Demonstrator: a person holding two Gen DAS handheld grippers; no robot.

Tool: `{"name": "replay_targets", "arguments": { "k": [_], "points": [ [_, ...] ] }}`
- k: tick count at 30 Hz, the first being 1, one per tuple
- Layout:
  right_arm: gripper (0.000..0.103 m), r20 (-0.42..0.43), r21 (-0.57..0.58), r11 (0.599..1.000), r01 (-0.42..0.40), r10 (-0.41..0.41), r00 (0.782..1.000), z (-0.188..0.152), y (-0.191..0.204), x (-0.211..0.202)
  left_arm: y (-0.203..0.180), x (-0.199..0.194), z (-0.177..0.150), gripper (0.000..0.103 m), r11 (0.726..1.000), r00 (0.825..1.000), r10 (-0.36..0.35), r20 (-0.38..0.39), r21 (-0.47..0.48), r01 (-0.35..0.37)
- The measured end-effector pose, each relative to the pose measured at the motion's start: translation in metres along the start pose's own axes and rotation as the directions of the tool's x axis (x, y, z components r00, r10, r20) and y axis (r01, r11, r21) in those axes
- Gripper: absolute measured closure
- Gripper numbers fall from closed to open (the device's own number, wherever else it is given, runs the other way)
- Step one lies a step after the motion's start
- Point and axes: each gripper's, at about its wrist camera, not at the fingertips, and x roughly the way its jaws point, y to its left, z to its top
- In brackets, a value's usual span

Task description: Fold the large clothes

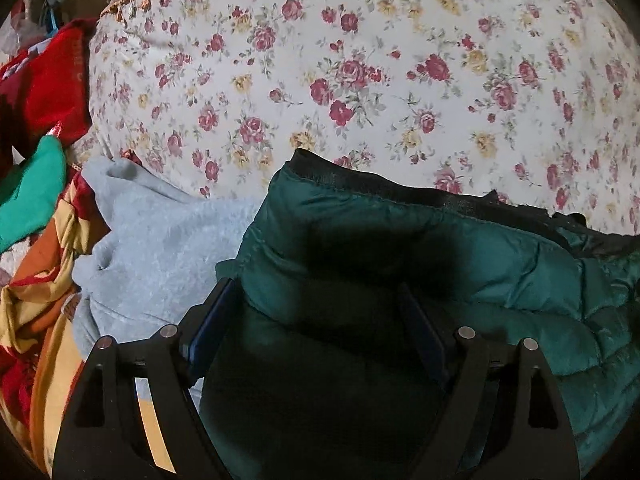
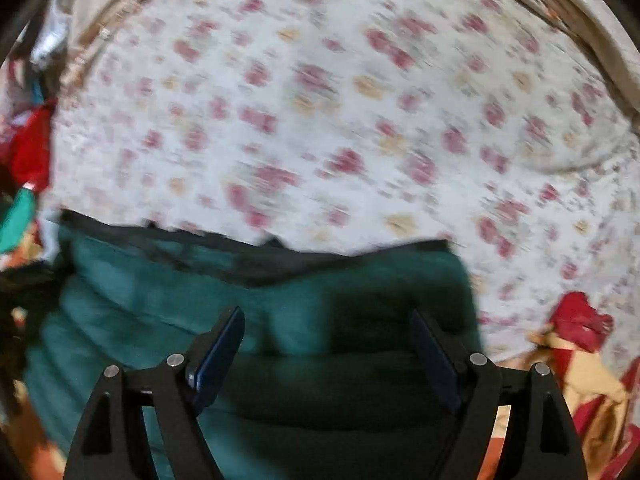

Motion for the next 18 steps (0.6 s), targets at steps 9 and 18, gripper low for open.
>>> {"name": "replay_targets", "arguments": {
  "k": [9, 18],
  "points": [
    [0.015, -0.032, 0.119, 0.993, -0.026, 0.03, 0.999, -0.024, -0.031, 0.038, -0.003, 0.016, 0.001, 0.019, 1.0, 1.0, 0.019, -0.009, -0.006, -0.02],
    [0.016, 0.004, 0.109, 0.99, -0.093, 0.093, 0.996, -0.012, -0.031, -0.023, -0.001, 0.02, 0.0, 0.016, 1.0, 1.0, 0.018, -0.012, -0.014, -0.018]
  ]
}}
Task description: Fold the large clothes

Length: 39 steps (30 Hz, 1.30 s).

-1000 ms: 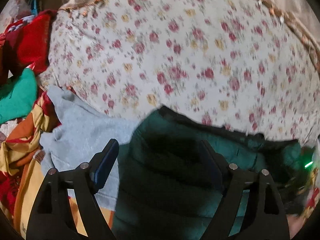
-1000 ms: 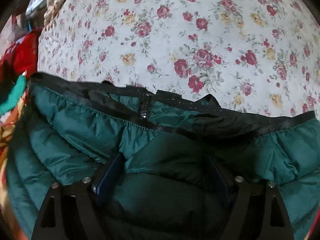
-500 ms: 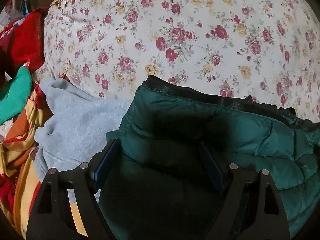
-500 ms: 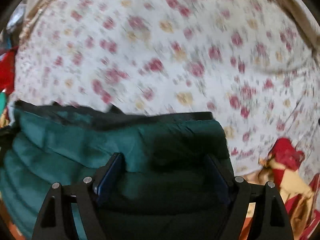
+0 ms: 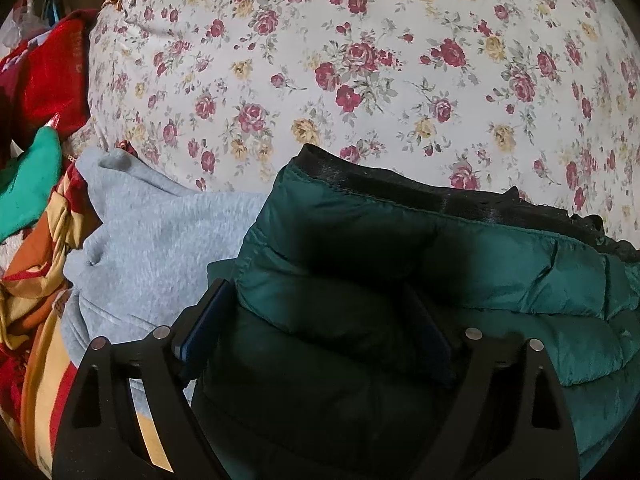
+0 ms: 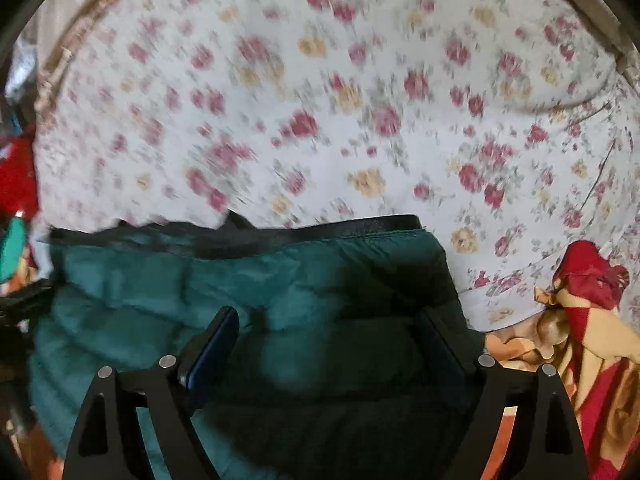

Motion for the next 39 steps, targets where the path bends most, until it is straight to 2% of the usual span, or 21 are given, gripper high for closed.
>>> {"name": "replay_targets", "arguments": {
  "k": [4, 7, 10, 17, 20, 25, 33, 39],
  "points": [
    [0.016, 0.004, -0.018, 1.0, 0.005, -0.005, 1.0, -0.009, 0.003, -0.007, 0.0, -0.001, 0.0, 0.016, 1.0, 1.0, -0.003, 0.005, -0.003, 0.003],
    [0.016, -0.011, 0.007, 1.0, 0.026, -0.026, 1.0, -0.017, -0.003, 0.011, 0.001, -0.001, -0.001, 0.015, 1.0, 1.0, -0.008, 0.011, -0.01, 0.008],
    [0.015, -0.006, 0.057, 0.998, 0.012, -0.011, 1.0, -0.026, -0.01, 0.025, 0.003, -0.001, 0.0, 0.014, 1.0, 1.0, -0.018, 0.012, -0.023, 0.018],
    [0.014, -0.022, 0.094, 0.996, 0.007, -0.005, 1.0, -0.033, -0.015, 0.042, 0.004, 0.002, -0.002, 0.011, 0.999, 1.0, -0.022, 0.019, -0.046, 0.023],
    [0.014, -0.029, 0.082, 0.996, 0.021, -0.019, 0.999, -0.031, -0.012, 0.037, 0.004, 0.002, -0.002, 0.011, 0.999, 1.0, -0.024, 0.02, -0.046, 0.025],
    [0.014, 0.059, 0.139, 0.99, -0.019, 0.011, 0.998, -0.033, -0.024, 0.009, 0.004, 0.002, -0.003, 0.01, 0.998, 0.999, -0.024, 0.024, -0.049, 0.025],
    [0.012, 0.008, 0.148, 0.989, 0.006, -0.008, 1.0, -0.045, -0.029, 0.04, 0.003, 0.003, -0.005, 0.009, 0.998, 0.999, -0.028, 0.029, -0.061, 0.03],
    [0.012, 0.001, 0.111, 0.994, 0.003, -0.003, 1.0, -0.035, -0.022, 0.018, 0.01, -0.01, -0.005, 0.009, 0.996, 0.998, -0.053, -0.015, -0.066, 0.052]
  ]
}}
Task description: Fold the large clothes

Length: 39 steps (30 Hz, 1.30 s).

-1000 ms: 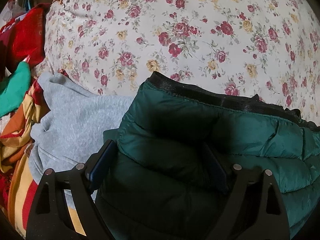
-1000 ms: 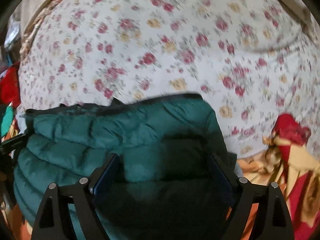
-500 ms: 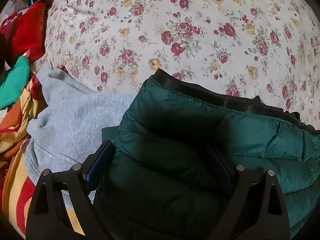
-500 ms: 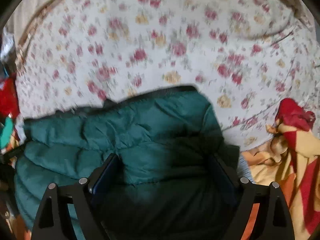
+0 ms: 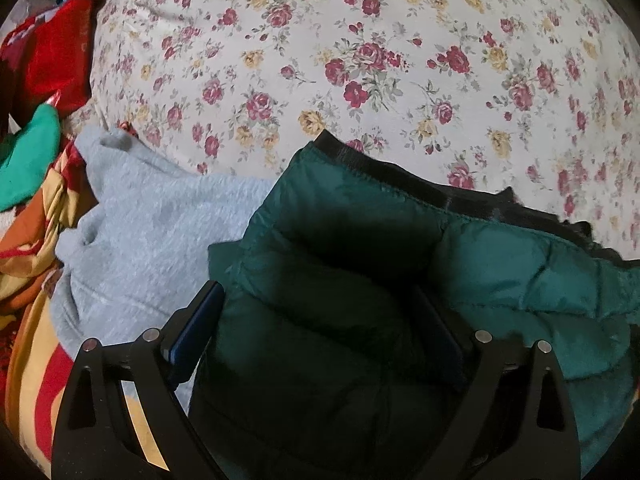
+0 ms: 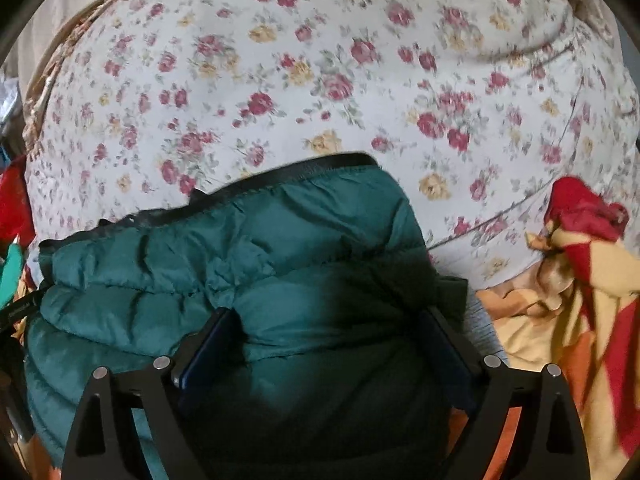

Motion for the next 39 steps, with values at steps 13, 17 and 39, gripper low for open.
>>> {"name": "replay_targets", "arguments": {
  "k": [13, 17, 39],
  "points": [
    [0.0, -0.001, -0.026, 0.999, -0.041, 0.041, 0.999, -0.013, 0.01, -0.067, 0.025, -0.064, -0.028, 0.009, 0.991, 0.991, -0.137, -0.005, -0.004, 0.137],
    [0.0, -0.051, -0.017, 0.999, -0.037, 0.036, 0.998, -0.021, 0.005, -0.063, 0.036, -0.064, -0.037, 0.009, 0.983, 0.983, -0.181, -0.034, -0.027, 0.18],
    [0.0, -0.191, 0.204, 0.954, -0.221, 0.26, 0.946, -0.042, -0.061, 0.015, 0.071, 0.011, -0.048, 0.0, 0.859, 0.872, -0.472, -0.128, -0.288, 0.423]
  ]
}}
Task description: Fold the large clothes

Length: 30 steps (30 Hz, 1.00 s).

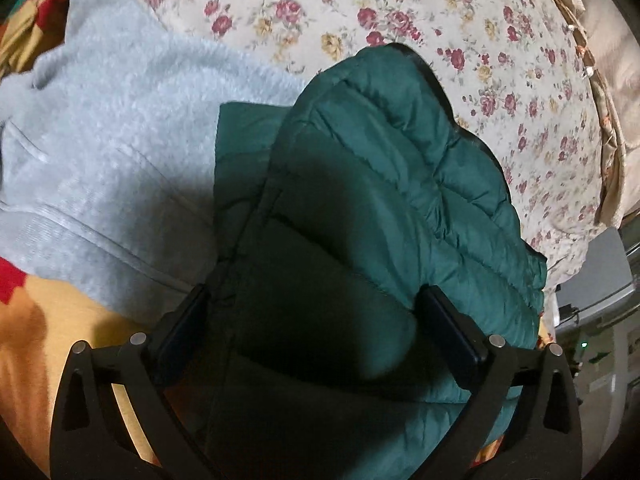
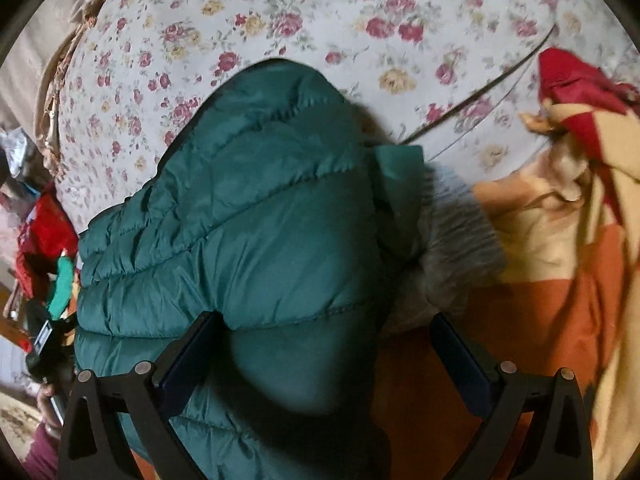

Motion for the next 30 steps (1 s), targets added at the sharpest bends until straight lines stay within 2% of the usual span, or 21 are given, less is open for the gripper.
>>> {"name": "replay_targets", "arguments": {
  "k": [3, 9, 11, 13, 14, 15, 18, 20, 24, 30],
  "points": [
    [0.0, -0.024, -0.009, 0.999, -0.042, 0.041, 0.999, 0.006, -0.002, 0.009, 0.003, 0.004, 0.001, 0.0, 1.0, 1.0, -0.024, -0.006, -0.018, 0.024],
    [0.0, -0.052, -0.018, 0.997, -0.076, 0.075, 0.996, 0.012, -0.002, 0.021, -0.004, 0.01, 0.002, 0.001, 1.0, 1.0, -0.023, -0.003, -0.013, 0.023],
    [0.0, -0.052, -0.012, 0.997, -0.076, 0.076, 0.996, 0.011, -0.001, 0.021, -0.006, 0.011, 0.002, 0.009, 0.999, 0.999, -0.049, -0.01, -0.005, 0.049],
    [0.0, -0.044, -0.032, 0.996, -0.088, 0.087, 0.995, 0.009, 0.006, 0.019, -0.008, 0.007, 0.001, 0.026, 0.997, 0.997, -0.076, -0.009, 0.0, 0.076],
    [0.009, -0.04, -0.049, 0.994, -0.098, 0.097, 0.995, 0.008, 0.012, 0.018, -0.011, 0.003, -0.001, 0.03, 0.997, 0.997, -0.079, -0.001, 0.016, 0.079],
    [0.023, -0.03, -0.067, 0.991, -0.113, 0.111, 0.993, 0.005, 0.019, 0.013, -0.014, 0.0, -0.003, 0.039, 0.996, 0.997, -0.08, 0.004, 0.03, 0.08],
    [0.05, -0.006, -0.071, 0.99, -0.123, 0.122, 0.992, 0.003, 0.032, 0.001, -0.019, -0.014, -0.005, 0.056, 0.994, 0.994, -0.106, 0.005, 0.034, 0.106],
    [0.058, 0.012, -0.078, 0.989, -0.124, 0.125, 0.992, 0.001, 0.04, -0.012, -0.022, -0.025, -0.006, 0.062, 0.991, 0.992, -0.128, 0.006, 0.035, 0.128],
    [0.065, 0.031, -0.106, 0.985, -0.134, 0.138, 0.99, -0.005, 0.051, -0.039, -0.033, -0.05, -0.013, 0.068, 0.988, 0.991, -0.136, 0.008, 0.077, 0.135],
    [0.066, 0.034, -0.137, 0.975, -0.176, 0.182, 0.983, -0.035, 0.075, -0.09, -0.049, -0.104, -0.034, 0.068, 0.974, 0.986, -0.169, -0.016, 0.149, 0.169]
  ]
}}
